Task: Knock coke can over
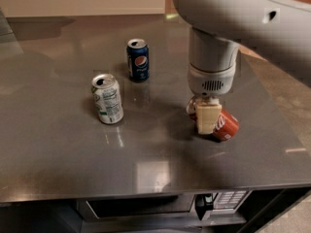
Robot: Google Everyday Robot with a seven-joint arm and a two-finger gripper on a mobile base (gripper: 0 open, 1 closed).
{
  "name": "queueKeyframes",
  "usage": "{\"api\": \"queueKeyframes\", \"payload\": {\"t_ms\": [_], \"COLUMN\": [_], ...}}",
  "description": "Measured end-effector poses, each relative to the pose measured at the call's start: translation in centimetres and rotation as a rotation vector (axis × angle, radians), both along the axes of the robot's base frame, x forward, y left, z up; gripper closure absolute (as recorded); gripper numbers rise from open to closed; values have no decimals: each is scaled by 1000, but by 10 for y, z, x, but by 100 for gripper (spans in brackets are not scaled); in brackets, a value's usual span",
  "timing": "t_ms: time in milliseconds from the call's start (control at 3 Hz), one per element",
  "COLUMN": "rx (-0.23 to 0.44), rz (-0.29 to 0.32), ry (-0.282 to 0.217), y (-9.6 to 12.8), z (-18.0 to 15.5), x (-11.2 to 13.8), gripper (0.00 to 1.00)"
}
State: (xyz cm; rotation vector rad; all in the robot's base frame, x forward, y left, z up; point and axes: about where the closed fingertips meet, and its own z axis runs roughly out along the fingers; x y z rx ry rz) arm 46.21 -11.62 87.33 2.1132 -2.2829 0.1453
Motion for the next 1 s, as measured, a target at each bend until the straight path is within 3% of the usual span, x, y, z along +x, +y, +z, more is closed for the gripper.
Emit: {"api": "queueKeyframes", "payload": {"t_ms": [333, 1000], "rx": [-4, -3], "rz": [-1, -4], "ry": [10, 18], "y": [0, -1], "z": [-4, -8], "x": [-1, -3], "gripper": [0, 0]}}
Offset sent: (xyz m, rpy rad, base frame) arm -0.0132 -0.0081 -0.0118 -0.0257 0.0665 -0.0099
